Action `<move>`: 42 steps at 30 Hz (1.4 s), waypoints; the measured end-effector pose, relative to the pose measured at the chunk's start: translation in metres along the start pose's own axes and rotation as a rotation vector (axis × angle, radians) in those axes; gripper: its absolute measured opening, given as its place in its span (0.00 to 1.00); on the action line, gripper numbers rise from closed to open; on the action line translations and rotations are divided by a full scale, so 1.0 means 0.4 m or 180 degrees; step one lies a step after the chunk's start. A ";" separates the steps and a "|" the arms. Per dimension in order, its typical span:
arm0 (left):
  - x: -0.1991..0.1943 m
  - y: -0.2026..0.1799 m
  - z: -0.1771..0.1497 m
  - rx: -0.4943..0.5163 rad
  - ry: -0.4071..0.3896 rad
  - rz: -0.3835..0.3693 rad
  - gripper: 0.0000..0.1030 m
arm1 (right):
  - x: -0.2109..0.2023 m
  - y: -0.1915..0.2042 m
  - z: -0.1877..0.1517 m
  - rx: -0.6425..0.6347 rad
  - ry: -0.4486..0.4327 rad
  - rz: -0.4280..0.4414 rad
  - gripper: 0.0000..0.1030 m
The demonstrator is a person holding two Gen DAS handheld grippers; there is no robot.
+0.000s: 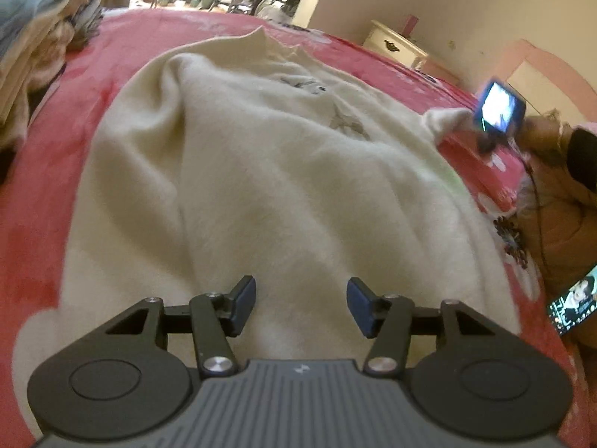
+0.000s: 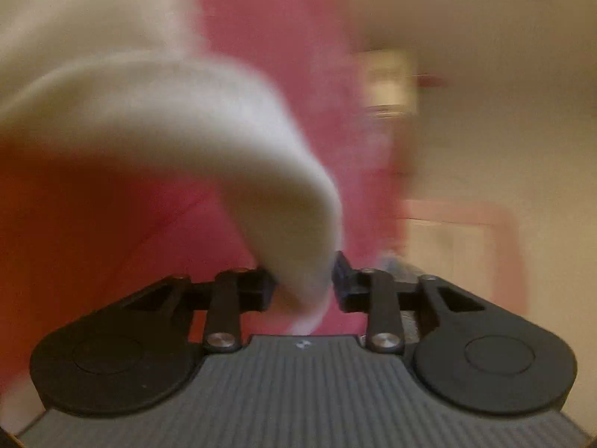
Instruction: Fold clothes
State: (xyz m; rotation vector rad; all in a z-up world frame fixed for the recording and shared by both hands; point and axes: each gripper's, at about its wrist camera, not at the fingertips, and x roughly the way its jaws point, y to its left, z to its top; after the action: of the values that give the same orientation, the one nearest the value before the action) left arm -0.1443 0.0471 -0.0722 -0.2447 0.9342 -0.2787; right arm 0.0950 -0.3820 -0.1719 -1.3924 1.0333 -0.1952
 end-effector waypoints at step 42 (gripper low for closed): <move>-0.242 0.271 0.069 0.1190 -0.0130 0.3591 0.32 | -0.664 0.187 -0.294 0.3499 -0.1256 0.4034 0.82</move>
State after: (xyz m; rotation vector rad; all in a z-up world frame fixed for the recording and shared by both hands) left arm -0.1623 0.1840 -0.0188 0.6215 0.8345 0.5916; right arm -0.1716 -0.2709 -0.0906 0.3200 1.0212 0.4008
